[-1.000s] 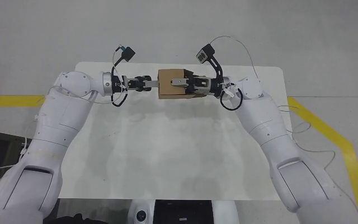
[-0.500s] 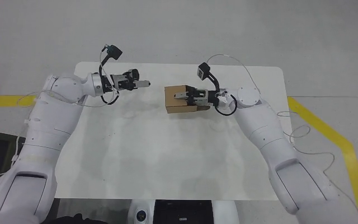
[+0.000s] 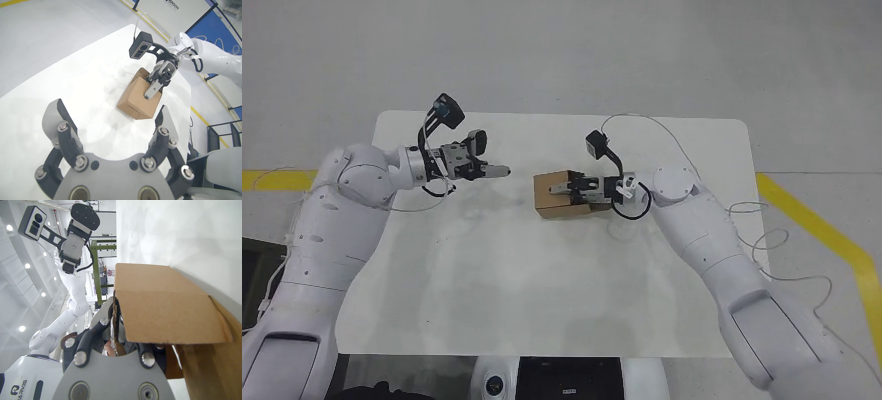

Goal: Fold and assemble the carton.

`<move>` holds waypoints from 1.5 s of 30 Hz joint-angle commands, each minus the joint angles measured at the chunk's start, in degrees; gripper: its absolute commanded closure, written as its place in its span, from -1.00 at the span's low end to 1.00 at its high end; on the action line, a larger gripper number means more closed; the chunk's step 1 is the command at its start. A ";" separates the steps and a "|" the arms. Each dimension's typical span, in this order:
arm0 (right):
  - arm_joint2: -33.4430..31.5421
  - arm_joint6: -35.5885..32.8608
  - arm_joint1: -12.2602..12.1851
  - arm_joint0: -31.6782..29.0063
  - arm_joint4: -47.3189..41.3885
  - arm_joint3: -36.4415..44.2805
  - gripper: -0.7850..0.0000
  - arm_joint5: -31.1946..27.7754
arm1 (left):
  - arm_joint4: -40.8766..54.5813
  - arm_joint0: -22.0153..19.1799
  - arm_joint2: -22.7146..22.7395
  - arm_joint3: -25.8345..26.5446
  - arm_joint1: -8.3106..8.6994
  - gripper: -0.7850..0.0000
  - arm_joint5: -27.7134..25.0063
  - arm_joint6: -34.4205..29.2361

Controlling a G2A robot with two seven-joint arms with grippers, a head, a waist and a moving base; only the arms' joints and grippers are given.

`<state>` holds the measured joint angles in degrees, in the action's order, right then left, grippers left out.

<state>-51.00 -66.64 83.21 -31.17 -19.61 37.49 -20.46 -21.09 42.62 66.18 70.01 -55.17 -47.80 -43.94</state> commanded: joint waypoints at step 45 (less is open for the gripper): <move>-16.72 -9.17 -9.09 -16.11 -4.23 33.40 -1.00 9.78 | -66.66 1.40 -12.72 0.05 -2.73 -1.00 -8.47 59.48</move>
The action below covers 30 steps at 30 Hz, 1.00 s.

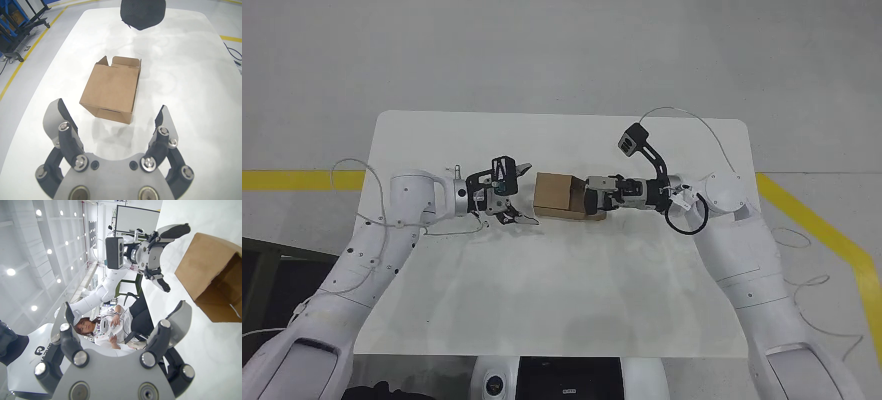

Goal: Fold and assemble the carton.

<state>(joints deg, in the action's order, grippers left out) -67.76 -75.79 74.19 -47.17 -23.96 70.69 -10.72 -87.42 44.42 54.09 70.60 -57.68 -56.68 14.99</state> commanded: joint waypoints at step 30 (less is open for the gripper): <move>1.22 0.86 -2.06 -7.48 -0.66 2.27 -1.00 4.40 | 13.15 -9.64 -8.50 -18.10 -6.86 -1.00 -0.69 0.20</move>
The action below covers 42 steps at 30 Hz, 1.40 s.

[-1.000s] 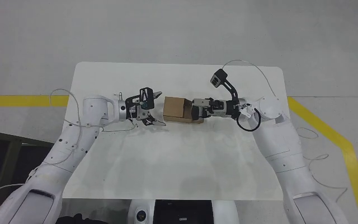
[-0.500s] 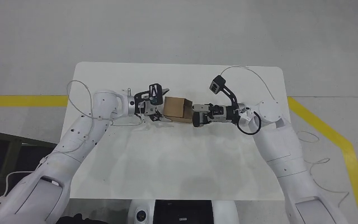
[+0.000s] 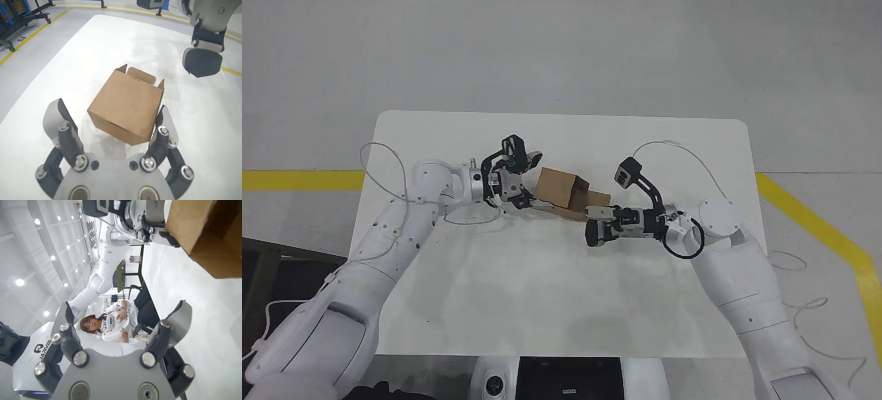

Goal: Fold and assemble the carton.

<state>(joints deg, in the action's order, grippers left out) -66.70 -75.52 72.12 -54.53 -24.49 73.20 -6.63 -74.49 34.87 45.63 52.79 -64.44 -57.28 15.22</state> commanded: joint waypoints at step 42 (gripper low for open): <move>12.67 2.51 4.83 14.86 -4.33 -23.26 -1.00 -11.49 | -0.58 1.58 -2.15 5.27 1.96 -1.00 -0.72 -0.58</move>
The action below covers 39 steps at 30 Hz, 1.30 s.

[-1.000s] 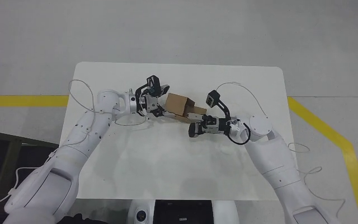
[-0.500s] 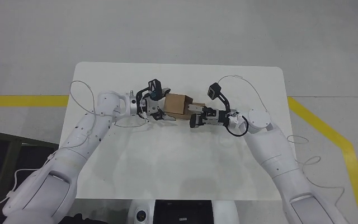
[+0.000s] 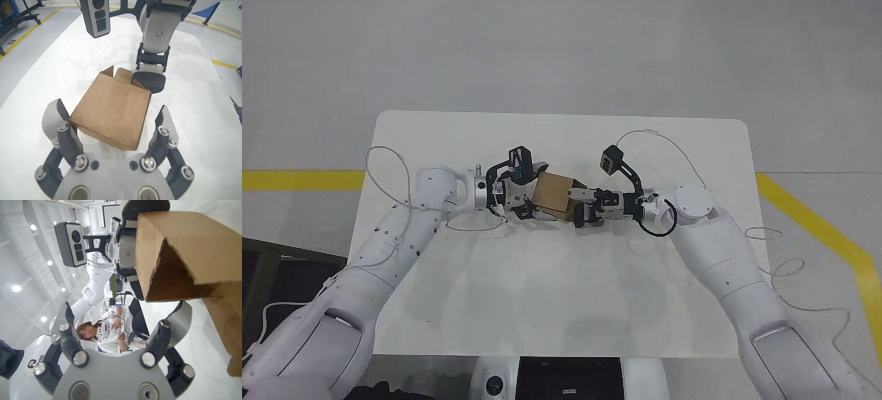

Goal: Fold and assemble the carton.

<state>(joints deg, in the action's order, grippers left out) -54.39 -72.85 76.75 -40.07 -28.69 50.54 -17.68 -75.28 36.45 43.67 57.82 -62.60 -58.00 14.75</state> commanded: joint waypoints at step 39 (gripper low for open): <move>0.54 -1.12 1.01 3.43 1.47 -2.23 -1.00 -3.31 | 11.15 -1.46 -4.01 1.06 2.59 -1.00 0.00 -6.30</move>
<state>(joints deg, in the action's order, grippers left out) -53.16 -74.32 78.14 -36.56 -28.15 47.53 -21.26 -64.17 34.99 39.66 58.83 -60.02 -58.00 8.46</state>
